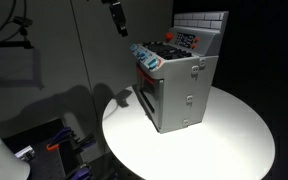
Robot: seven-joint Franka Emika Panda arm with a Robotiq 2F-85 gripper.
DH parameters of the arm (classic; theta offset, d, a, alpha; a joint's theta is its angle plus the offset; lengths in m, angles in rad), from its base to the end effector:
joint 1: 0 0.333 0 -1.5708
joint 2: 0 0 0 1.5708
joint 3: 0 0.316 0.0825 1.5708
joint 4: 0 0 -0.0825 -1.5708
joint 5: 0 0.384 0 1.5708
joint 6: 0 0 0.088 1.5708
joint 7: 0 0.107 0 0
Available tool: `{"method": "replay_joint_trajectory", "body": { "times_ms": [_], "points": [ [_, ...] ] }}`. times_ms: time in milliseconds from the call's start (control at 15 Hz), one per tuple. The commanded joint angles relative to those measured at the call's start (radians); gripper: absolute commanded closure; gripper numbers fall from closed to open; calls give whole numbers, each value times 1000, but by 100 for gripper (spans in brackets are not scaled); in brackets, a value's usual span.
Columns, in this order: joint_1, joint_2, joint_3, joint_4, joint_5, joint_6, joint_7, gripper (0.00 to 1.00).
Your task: Press the top switch on the stove
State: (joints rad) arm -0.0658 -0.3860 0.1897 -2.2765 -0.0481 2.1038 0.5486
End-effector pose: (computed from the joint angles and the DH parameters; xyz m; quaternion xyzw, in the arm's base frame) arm 0.4538 0.0617 0.5254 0.9722 -0.2025 0.1158 0.0208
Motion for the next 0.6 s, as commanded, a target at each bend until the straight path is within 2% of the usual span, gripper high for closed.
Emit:
{"method": "replay_joint_trajectory", "body": {
  "times_ms": [0,333,533],
  "points": [
    [-33,117,4,118,-91,22,107,0],
    [-28,220,-23,212,-205,79,224,0],
    [-3,206,-46,185,-197,83,205,0]
  ]
}}
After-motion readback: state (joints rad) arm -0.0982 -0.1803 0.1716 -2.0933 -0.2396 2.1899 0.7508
